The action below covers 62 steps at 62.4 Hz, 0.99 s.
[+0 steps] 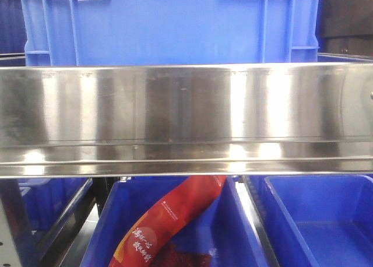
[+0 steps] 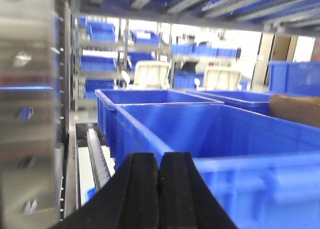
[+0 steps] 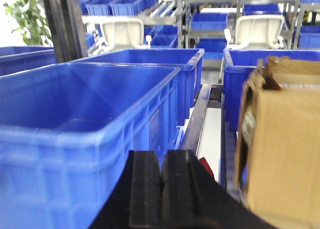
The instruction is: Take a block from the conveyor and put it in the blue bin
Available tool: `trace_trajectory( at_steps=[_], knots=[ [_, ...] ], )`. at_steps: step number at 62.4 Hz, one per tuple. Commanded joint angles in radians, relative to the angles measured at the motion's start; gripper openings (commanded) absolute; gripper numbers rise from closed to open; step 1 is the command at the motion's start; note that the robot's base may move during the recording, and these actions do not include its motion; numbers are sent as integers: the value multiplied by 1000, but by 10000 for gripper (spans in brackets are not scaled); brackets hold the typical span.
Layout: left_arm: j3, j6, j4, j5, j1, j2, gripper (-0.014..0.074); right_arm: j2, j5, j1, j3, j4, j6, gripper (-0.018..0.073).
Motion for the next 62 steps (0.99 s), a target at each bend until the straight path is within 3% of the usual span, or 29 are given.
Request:
trace_trajectory(
  at_steps=[1, 19, 62],
  knots=[
    [62, 0, -1, -14, 5, -113, -111, -120, -36, -5, 63, 3, 3, -160],
    [144, 0, -1, -8, 5, -299, -111, -314, 33, -5, 107, 3, 3, -162],
    [145, 0, -1, -14, 5, -311, -111, -322, 40, -5, 107, 1, 3, -162]
  ],
)
